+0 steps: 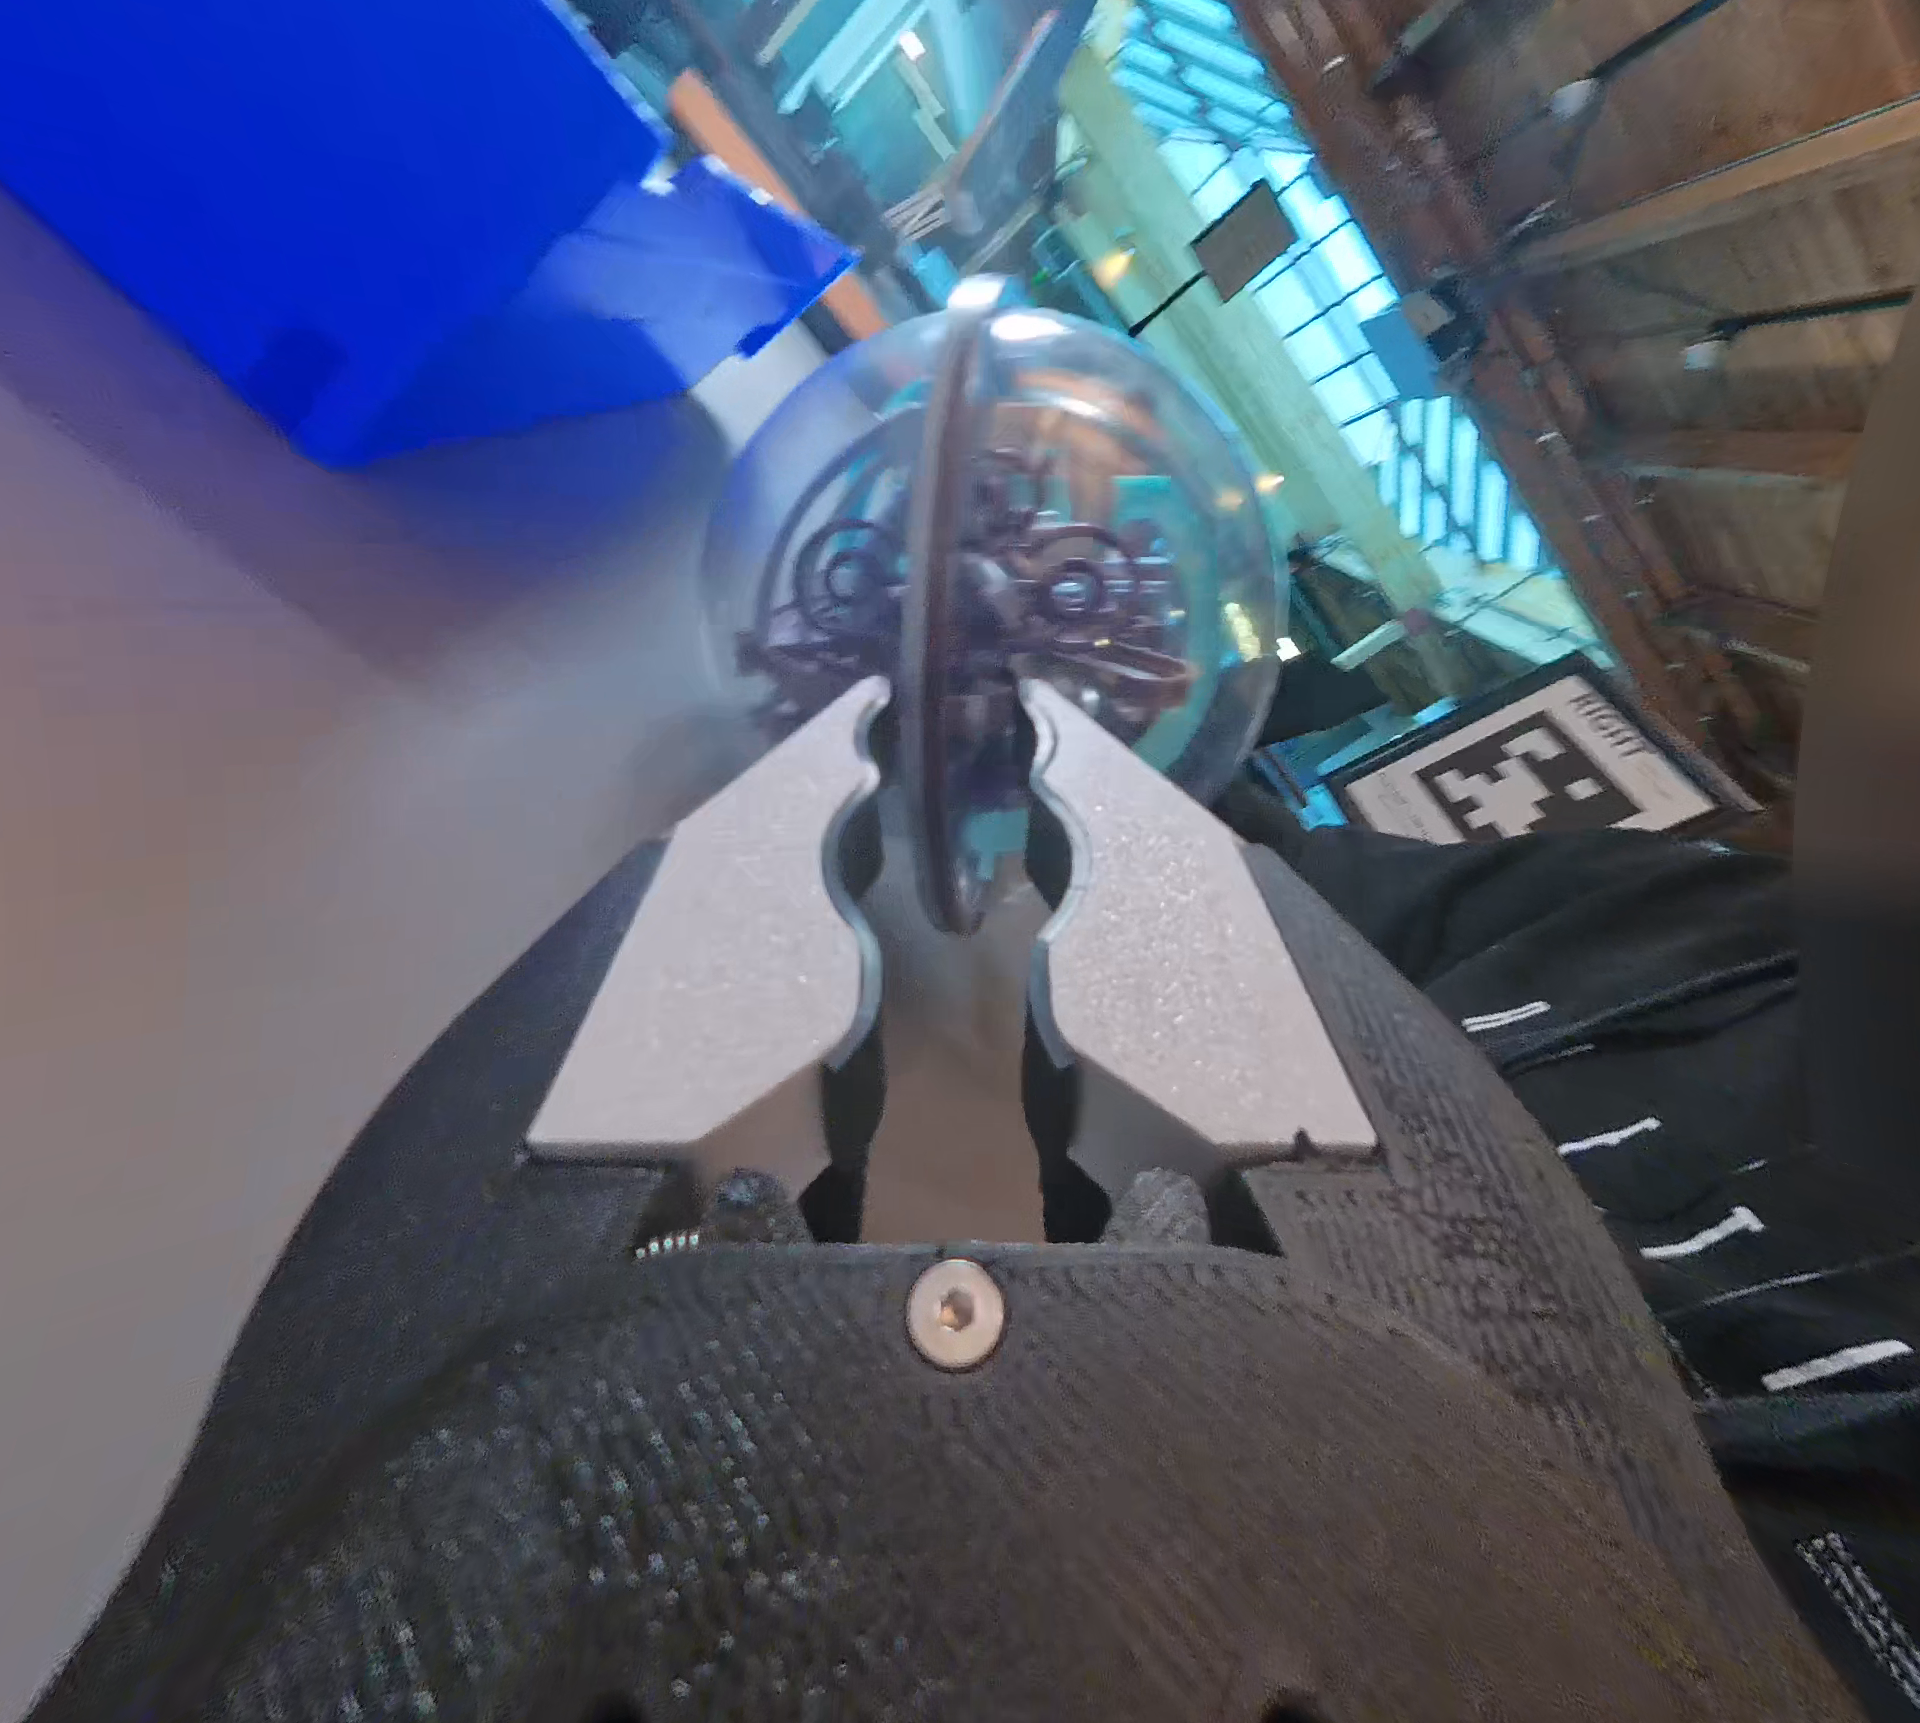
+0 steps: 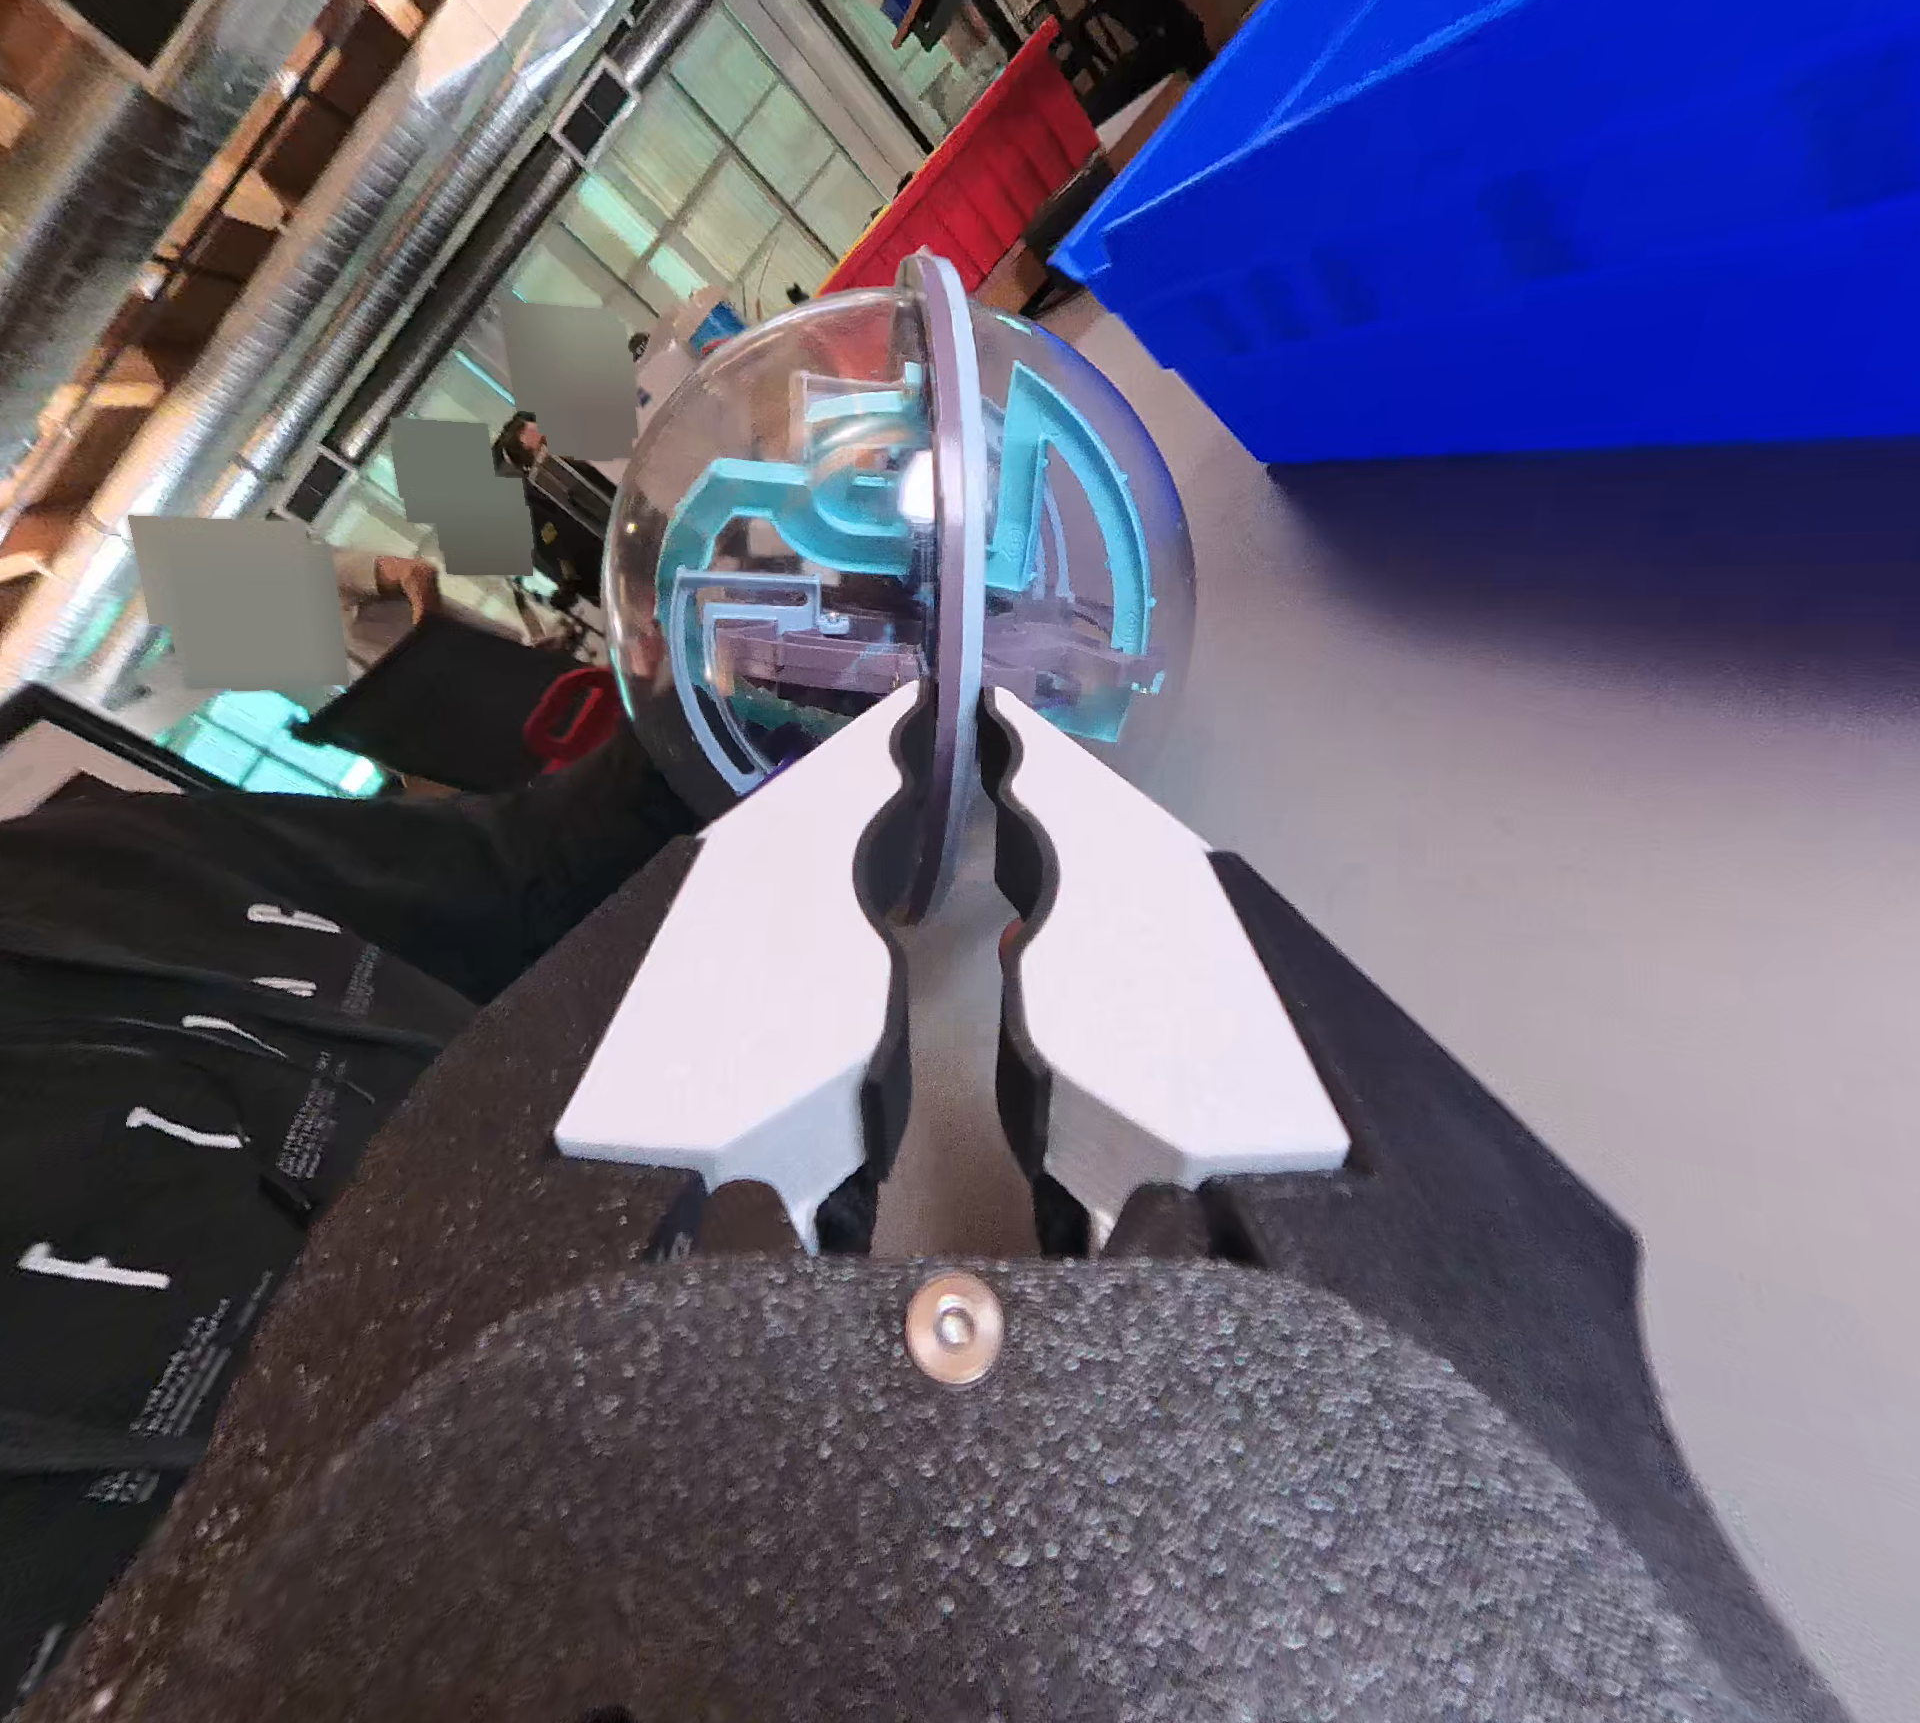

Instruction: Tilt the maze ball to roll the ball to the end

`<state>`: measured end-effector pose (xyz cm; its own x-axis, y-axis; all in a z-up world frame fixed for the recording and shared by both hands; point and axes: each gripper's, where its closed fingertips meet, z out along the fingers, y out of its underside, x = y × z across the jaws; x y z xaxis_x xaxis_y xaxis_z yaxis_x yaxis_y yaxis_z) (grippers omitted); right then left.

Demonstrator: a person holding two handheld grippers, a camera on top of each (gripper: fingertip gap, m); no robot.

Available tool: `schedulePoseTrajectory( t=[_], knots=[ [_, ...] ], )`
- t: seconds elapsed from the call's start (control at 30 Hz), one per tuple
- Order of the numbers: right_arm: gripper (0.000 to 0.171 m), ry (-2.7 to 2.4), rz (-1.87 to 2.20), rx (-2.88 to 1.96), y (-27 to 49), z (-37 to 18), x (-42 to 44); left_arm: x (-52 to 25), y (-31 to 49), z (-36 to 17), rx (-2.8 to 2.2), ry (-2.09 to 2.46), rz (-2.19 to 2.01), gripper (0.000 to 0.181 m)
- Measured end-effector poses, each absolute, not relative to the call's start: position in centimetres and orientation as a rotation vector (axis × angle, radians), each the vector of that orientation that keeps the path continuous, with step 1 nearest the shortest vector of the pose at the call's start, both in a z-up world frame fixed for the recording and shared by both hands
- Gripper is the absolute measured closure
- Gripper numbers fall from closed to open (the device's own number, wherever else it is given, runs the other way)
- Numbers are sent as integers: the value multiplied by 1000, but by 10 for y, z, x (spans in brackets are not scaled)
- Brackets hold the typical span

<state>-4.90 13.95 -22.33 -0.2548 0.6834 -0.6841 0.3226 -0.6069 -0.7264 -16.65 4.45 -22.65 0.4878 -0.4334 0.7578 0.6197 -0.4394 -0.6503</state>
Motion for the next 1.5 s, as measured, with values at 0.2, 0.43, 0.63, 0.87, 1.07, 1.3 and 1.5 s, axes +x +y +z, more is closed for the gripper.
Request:
schedulePoseTrajectory(
  t=[0.2,0.43,0.63,0.87,1.07,1.3,1.5],
  knots=[
    [166,-1130,2016,-1805,149,-231,-49,-161,46,-226,-1630,-165,-1168,176],
    [166,-1163,2006,-1804,145,-235,-50,-163,45,-222,-1611,-255,-1249,176],
    [166,-1096,2129,-1872,142,-230,-49,-164,43,-229,-1594,-480,-1458,176],
    [164,-1007,2183,-1899,147,-226,-50,-163,45,-234,-1584,-511,-1497,176],
    [151,-1166,2128,-1872,133,-229,-48,-170,46,-235,-1575,-516,-1448,176],
    [166,-1116,2165,-1807,138,-222,-47,-163,43,-225,-1580,-351,-1353,176],
    [166,-1063,2132,-1556,151,-182,-40,-139,39,-204,-1561,-82,-1220,175]
  ],
)
